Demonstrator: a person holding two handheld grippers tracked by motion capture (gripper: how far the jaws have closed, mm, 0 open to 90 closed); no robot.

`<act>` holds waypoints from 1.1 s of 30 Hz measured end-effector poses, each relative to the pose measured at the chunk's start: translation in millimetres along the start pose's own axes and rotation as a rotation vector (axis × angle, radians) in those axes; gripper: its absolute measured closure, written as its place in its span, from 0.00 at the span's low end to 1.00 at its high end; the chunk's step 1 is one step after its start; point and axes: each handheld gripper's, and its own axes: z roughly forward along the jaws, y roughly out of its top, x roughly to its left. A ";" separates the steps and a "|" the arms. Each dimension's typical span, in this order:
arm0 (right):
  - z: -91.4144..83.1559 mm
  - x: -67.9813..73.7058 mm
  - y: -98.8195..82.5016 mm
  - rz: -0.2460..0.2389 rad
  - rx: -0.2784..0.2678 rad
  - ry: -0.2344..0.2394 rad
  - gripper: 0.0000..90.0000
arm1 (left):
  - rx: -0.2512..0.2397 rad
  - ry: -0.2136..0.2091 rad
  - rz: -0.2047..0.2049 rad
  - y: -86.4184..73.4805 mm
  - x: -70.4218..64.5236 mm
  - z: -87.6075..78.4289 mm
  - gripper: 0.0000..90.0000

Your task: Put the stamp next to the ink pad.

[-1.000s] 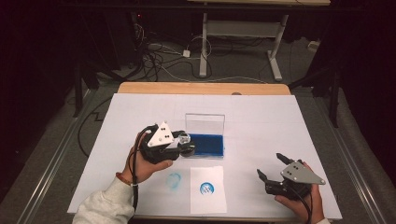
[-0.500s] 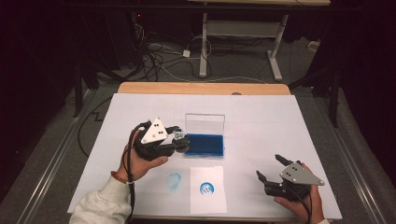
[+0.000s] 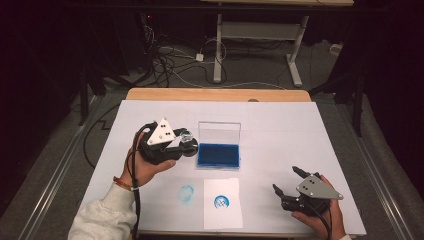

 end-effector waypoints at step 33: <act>2.8 5.6 -1.1 -0.029 0.041 0.025 0.23 | 0.209 -0.013 -0.096 -33.2 37.1 74.5 0.61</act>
